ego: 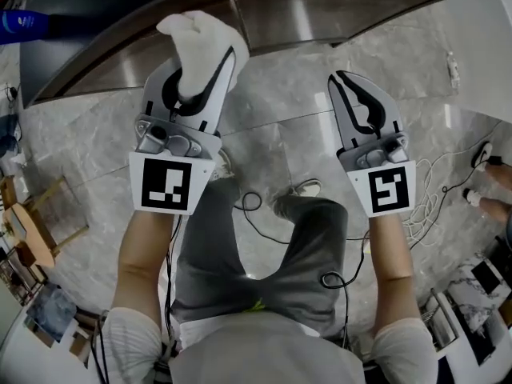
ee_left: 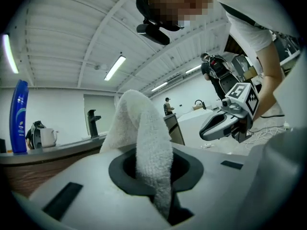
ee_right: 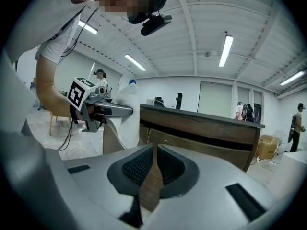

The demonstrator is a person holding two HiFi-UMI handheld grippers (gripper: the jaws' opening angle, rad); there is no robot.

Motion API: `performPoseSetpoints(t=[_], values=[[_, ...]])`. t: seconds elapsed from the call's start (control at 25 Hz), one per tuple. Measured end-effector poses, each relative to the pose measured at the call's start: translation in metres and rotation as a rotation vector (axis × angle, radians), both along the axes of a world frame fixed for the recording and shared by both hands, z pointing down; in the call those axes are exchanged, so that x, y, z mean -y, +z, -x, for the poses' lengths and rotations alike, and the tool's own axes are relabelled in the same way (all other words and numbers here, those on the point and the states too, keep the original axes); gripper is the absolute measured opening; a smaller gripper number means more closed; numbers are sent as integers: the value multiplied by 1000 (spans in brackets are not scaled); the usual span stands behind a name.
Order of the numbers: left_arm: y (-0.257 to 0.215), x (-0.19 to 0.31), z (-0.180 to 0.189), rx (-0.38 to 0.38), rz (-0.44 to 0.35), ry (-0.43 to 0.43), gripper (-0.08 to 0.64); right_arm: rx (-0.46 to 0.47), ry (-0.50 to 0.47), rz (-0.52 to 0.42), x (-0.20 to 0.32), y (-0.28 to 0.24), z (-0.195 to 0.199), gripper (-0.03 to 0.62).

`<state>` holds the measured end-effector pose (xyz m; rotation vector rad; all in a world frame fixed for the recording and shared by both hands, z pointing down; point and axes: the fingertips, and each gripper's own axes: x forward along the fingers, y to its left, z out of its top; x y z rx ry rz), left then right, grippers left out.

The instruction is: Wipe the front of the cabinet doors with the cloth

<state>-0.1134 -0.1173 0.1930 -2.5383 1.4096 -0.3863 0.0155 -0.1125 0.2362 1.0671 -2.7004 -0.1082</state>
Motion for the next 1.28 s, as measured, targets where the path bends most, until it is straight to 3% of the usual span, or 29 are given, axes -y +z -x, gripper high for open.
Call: performPoseSetpoints(t=[0.28, 0.4, 0.52, 0.8, 1.04, 1.28], values=[[58, 13, -18, 96, -115, 51, 58, -19, -76, -118, 14, 67, 11, 52], [77, 17, -19, 66, -110, 57, 58, -25, -90, -171, 17, 89, 10, 52], [94, 22, -12, 92, -130, 38, 58, -29, -109, -212, 19, 110, 12, 52], [99, 23, -18, 94, -283, 37, 58, -39, -150, -326, 10, 151, 20, 52], [101, 29, -28, 86, -333, 46, 58, -8, -142, -389, 4, 152, 25, 52], [112, 36, -43, 124, -336, 51, 58, -12, -127, -390, -4, 159, 12, 52]])
